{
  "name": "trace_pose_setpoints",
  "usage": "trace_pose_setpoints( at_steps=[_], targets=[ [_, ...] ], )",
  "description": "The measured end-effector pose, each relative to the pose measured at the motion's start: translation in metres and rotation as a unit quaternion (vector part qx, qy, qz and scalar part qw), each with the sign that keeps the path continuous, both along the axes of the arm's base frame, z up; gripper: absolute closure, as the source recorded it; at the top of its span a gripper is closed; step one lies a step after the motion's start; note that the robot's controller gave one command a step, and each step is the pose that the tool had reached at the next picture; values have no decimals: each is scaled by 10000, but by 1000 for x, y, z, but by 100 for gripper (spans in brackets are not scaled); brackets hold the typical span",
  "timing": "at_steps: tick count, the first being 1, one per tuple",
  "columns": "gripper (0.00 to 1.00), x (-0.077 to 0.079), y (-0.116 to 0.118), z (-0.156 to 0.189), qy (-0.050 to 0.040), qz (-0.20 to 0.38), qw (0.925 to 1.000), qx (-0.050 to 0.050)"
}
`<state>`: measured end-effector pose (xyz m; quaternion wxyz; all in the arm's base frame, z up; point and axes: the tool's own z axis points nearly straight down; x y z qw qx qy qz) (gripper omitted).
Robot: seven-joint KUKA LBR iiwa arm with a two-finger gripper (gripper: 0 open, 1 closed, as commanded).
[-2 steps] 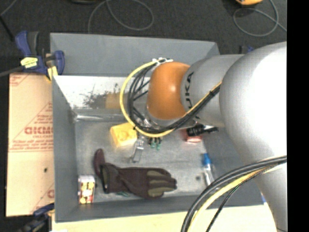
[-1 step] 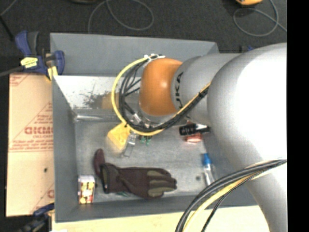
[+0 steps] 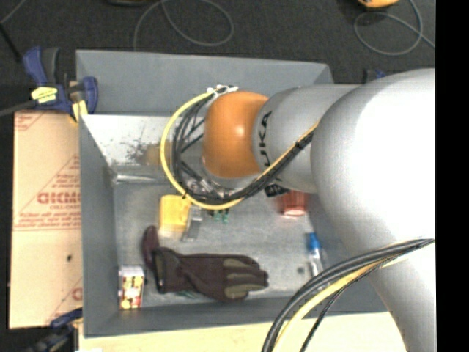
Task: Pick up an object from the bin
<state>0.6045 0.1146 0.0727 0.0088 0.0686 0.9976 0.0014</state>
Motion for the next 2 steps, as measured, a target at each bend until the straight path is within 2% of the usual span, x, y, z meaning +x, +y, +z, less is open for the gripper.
trace_pose_setpoints(
  at_steps=[2],
  targets=[
    [100, 6, 3, 0, -27, 29, 10000, 3]
  ],
)
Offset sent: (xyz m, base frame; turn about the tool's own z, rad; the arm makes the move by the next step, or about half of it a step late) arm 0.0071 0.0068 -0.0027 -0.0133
